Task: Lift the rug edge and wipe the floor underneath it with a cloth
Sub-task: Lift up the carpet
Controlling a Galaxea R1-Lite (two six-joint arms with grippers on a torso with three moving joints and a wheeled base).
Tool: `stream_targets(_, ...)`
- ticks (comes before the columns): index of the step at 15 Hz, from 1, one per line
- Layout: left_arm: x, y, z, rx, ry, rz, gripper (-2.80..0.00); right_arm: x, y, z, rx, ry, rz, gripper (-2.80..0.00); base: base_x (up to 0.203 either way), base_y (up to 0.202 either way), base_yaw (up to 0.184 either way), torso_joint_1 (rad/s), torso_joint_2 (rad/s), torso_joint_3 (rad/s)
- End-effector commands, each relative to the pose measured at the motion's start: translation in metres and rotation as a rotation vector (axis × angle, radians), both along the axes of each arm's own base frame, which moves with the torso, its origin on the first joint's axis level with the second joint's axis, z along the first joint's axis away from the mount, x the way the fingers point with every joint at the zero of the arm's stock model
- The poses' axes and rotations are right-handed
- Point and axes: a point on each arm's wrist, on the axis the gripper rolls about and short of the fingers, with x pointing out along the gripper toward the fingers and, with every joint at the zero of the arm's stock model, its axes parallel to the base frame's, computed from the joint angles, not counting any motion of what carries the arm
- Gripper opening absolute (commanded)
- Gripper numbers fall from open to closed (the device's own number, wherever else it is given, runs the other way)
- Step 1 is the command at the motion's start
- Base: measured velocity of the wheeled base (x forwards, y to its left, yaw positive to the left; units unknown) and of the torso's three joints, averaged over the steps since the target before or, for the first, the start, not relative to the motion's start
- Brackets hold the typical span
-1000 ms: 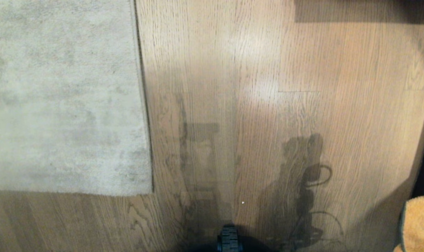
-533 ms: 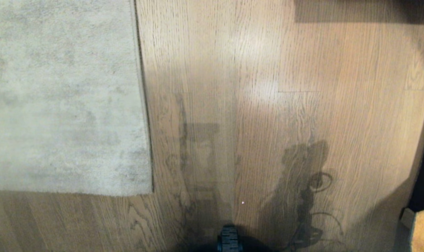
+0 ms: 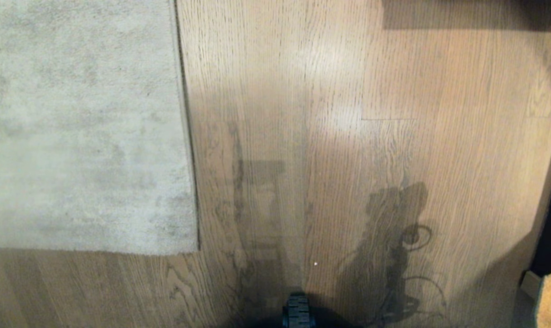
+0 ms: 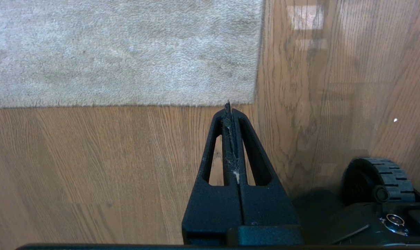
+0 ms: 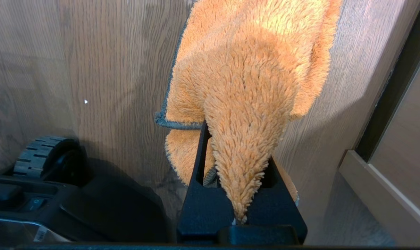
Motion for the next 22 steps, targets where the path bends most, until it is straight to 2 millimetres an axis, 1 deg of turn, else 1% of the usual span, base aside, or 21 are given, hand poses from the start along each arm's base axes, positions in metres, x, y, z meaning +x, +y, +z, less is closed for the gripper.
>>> stream_targets(1, 0.0, 0.0, 0.0, 0.0, 0.0, 0.0, -2.8, 0.0003, 0.0, 0.0001, 0.013, 0.004, 0.0, -2.8, 0.0, 0.0, 0.0, 0.0, 0.0, 0.0)
stream_targets(22, 0.0, 0.0, 0.0, 0.0, 0.0, 0.0, -2.8, 0.0003, -0.0001, 0.0003, 0.026, 0.003, -0.002, -2.8, 0.0, 0.0, 0.0, 0.0, 0.0, 0.0)
